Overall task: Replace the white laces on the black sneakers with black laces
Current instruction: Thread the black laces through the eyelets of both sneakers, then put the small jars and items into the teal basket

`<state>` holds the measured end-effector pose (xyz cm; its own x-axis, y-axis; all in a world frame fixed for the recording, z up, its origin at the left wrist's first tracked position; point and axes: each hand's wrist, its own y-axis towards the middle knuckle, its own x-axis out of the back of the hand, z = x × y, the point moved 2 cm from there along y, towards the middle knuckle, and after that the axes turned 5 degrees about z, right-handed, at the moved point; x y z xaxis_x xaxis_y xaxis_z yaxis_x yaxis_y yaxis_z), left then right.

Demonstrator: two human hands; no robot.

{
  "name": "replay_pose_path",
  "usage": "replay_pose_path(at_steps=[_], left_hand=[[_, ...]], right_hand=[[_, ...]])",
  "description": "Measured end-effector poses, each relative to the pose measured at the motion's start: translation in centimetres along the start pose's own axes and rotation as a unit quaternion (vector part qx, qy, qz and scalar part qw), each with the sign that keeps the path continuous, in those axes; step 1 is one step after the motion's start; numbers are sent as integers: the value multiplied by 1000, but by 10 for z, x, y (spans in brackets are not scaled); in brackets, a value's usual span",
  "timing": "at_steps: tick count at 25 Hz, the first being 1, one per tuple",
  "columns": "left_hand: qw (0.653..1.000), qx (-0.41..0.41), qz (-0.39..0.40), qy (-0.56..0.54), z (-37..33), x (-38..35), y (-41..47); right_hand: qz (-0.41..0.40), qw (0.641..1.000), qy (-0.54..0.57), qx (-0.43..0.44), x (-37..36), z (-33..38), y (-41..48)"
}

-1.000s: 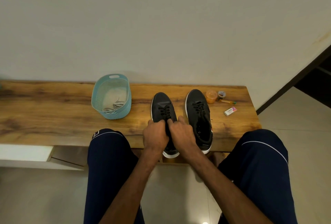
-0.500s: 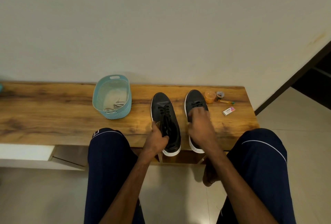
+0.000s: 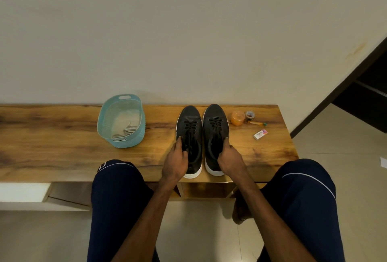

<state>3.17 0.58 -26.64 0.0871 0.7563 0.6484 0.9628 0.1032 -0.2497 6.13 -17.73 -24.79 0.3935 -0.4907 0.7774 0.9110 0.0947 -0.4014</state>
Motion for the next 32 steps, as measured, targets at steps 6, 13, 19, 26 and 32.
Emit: replay_pose_path(at_steps=[6,13,19,26,32], left_hand=[[999,-9,-30,7,1,12,37],[998,-7,-68,4,-1,7,44],[999,-9,-41,16,-3,10,42],[1000,-13,-20,12,-6,11,38],[992,-47,-59,102,-19,29,29]], right_hand=[[3,1000,-27,14,6,8,28],[11,998,-54,7,2,8,38],[12,999,-34,16,3,9,32],[1,999,28,32,0,8,28],[-109,994,21,8,39,-13,54]])
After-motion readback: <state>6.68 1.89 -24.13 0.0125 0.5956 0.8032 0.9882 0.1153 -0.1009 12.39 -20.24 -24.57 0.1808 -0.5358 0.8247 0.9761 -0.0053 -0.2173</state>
